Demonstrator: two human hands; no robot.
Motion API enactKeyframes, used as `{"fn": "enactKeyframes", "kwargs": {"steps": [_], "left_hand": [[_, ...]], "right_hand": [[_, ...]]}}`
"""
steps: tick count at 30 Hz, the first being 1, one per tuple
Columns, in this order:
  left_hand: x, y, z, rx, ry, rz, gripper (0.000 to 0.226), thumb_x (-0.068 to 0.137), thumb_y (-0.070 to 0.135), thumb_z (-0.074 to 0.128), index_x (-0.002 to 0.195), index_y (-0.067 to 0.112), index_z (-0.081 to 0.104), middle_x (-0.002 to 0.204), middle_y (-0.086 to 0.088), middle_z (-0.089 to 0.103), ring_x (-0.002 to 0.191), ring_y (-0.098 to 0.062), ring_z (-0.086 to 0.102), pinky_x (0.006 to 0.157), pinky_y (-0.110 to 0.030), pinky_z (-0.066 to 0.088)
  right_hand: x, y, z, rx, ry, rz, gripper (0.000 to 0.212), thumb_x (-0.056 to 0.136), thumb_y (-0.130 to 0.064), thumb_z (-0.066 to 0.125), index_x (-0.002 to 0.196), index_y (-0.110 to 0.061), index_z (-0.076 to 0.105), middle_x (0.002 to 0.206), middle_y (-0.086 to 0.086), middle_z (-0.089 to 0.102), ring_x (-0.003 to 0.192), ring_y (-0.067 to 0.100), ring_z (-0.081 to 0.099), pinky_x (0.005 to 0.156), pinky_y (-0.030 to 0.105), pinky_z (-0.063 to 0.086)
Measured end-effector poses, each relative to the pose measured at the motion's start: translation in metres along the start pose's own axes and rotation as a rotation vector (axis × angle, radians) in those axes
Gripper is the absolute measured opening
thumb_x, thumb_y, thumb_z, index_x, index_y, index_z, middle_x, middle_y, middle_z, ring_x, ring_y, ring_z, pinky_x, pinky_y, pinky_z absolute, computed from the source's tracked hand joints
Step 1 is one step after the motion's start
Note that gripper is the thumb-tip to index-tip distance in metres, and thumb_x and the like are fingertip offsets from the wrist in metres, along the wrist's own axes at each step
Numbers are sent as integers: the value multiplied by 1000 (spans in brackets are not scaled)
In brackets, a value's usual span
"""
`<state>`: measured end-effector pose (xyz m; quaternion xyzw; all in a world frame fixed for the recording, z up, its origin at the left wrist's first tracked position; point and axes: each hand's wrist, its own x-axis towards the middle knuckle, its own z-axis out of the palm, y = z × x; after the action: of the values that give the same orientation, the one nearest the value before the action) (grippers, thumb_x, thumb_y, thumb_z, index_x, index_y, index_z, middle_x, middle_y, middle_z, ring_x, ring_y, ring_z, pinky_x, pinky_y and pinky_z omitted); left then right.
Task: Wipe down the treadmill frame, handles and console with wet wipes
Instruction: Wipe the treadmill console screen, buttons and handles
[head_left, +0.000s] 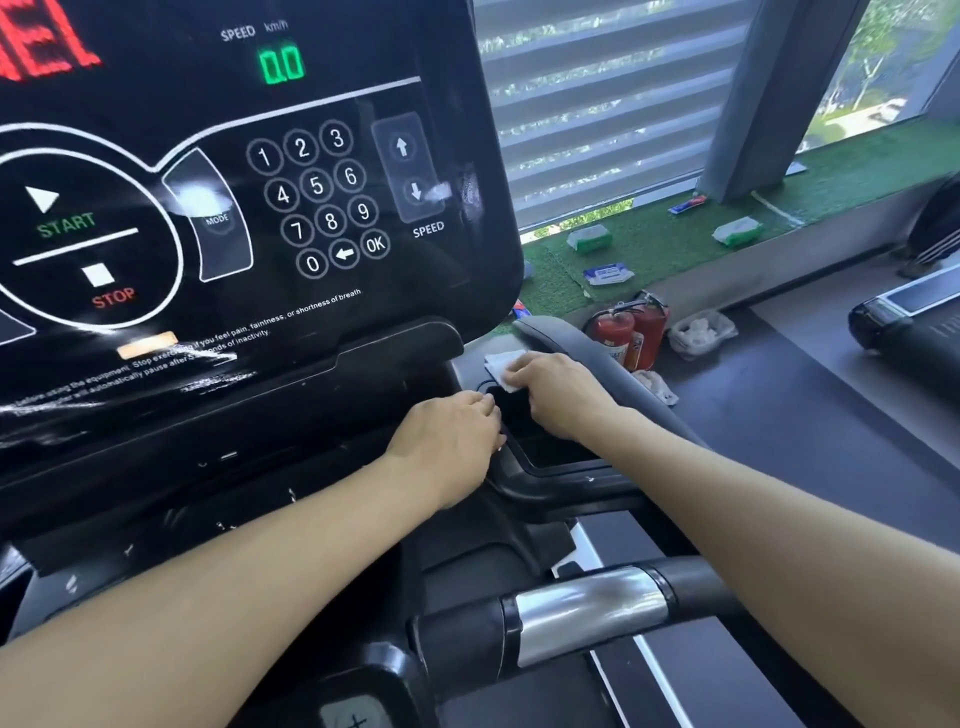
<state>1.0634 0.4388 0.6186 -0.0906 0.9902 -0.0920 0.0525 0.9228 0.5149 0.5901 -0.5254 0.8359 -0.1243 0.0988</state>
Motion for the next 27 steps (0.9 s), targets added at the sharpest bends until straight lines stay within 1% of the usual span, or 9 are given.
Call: {"fn": "enactKeyframes", "kwargs": {"steps": [2, 3, 7, 11, 13, 15, 19, 25, 27], "left_hand": [[0, 0, 1, -4, -13, -3, 46, 104, 32, 23, 144, 13, 35, 152, 2, 32, 140, -12, 27, 106, -30, 36], [-1, 0, 1, -4, -21, -4, 46, 104, 31, 23, 145, 13, 33, 153, 2, 30, 141, -12, 25, 107, -30, 35], [-1, 1, 2, -5, -18, 0, 47, 104, 31, 22, 146, 12, 31, 155, 2, 28, 141, -12, 24, 107, -29, 35], [-1, 0, 3, -21, -8, -10, 47, 104, 33, 24, 146, 13, 32, 154, 2, 29, 141, -11, 24, 107, -29, 35], [-1, 0, 3, -24, -4, -4, 47, 104, 33, 23, 146, 14, 32, 154, 3, 29, 142, -10, 23, 107, -29, 35], [0, -1, 4, -22, -3, -1, 47, 104, 32, 23, 146, 13, 31, 155, 2, 28, 142, -11, 23, 108, -29, 34], [-1, 0, 4, 1, -10, 12, 47, 105, 30, 22, 147, 12, 29, 155, 1, 27, 142, -11, 22, 109, -27, 31], [0, 0, 6, -2, 5, 5, 47, 105, 31, 22, 147, 13, 29, 155, 2, 28, 142, -10, 21, 109, -26, 31], [0, 0, 6, -4, 4, 5, 47, 105, 31, 22, 147, 13, 29, 155, 3, 28, 142, -10, 22, 108, -27, 33]], "right_hand": [[6, 4, -3, -10, -14, 37, 47, 86, 2, 46, 128, -16, 57, 138, 0, 50, 124, 28, 47, 95, 36, 42], [10, 4, -4, -20, -10, 69, 43, 88, 2, 45, 126, -14, 57, 137, 3, 50, 122, 28, 49, 93, 35, 42], [12, -2, -7, -66, 34, 128, 28, 87, 4, 43, 107, -4, 59, 127, 9, 54, 115, 29, 52, 84, 35, 41], [-4, -5, 1, -62, 43, 26, 38, 86, 3, 45, 117, -10, 62, 128, 2, 52, 116, 26, 50, 83, 32, 41], [-5, -2, 0, -38, 39, 24, 40, 87, 3, 45, 120, -12, 62, 130, 1, 51, 118, 26, 49, 83, 33, 41], [5, 2, -3, -49, 17, 61, 36, 90, 0, 43, 120, -9, 61, 130, 5, 52, 118, 28, 49, 84, 35, 41], [25, 9, -7, -62, -20, 160, 31, 87, 3, 44, 112, -6, 60, 127, 10, 54, 117, 30, 50, 88, 36, 42], [-4, 9, 3, -97, 16, 51, 42, 83, 4, 46, 118, -12, 61, 129, 3, 50, 118, 26, 48, 85, 35, 43], [0, 11, 2, -85, 20, 62, 41, 83, 5, 46, 117, -11, 62, 128, 4, 50, 118, 27, 49, 84, 35, 42]]}}
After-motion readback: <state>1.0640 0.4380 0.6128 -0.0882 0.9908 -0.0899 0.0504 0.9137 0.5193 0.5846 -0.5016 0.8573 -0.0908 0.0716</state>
